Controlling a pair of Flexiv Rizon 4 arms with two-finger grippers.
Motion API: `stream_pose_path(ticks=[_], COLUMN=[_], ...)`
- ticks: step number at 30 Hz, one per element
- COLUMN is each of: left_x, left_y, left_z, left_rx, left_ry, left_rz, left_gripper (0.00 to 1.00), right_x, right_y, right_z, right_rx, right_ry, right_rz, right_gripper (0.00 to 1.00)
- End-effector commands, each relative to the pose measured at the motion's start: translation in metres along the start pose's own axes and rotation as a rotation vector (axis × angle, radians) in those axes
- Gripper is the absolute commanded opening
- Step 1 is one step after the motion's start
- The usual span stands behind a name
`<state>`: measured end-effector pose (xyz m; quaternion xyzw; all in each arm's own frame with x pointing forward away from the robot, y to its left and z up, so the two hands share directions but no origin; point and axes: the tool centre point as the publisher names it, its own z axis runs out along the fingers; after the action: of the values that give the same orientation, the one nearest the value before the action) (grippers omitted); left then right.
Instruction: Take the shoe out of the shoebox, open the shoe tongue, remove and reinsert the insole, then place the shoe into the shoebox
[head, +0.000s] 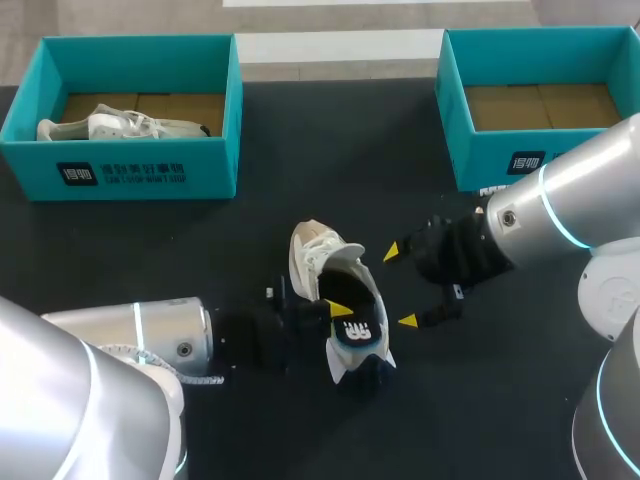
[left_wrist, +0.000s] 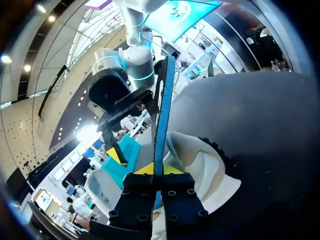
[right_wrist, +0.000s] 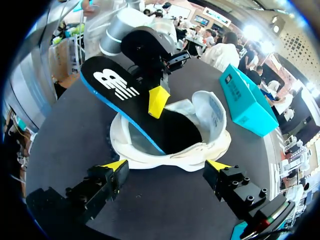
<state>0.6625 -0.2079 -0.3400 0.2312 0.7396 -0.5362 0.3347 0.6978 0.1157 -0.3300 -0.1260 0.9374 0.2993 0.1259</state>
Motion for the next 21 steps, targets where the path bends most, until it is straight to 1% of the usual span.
stream_pose_path(ticks=[1,6,10,12,13,21], left_x=[-0.004,-0.007,-0.009,-0.010,-0.010,-0.018], left_y=[0.011,0.024,0.025,0.020,0.017,-0.001], left_z=[0.012,0.013,0.011,0.008,0.007,-0.004], left_rx=[-0.013,-0.036,-0.041,-0.032,-0.029,-0.011], left_ry=[-0.012,-0.024,-0.035,-0.033,-0.034,-0.033], left_rz=[0.008,0.011,0.005,-0.001,0.000,0.024], left_gripper=[0.00,0.00,0.00,0.19,0.22,0.24], right_x=[0.001,0.001,0.001,0.001,0.001,0.001], right_y=[0.001,0.001,0.001,0.001,0.001,0.001], right_z=[0.000,0.000,0.000,0.000,0.000,0.000], right_rx=[0.003,0.003,0.003,0.003,0.003,0.003], right_ry=[-0.002,-0.002,-0.002,-0.002,-0.002,-0.002], right_rz=[0.001,0.001,0.001,0.001,0.001,0.001], right_gripper=[1.00,1.00,1.00,1.00,1.00,1.00])
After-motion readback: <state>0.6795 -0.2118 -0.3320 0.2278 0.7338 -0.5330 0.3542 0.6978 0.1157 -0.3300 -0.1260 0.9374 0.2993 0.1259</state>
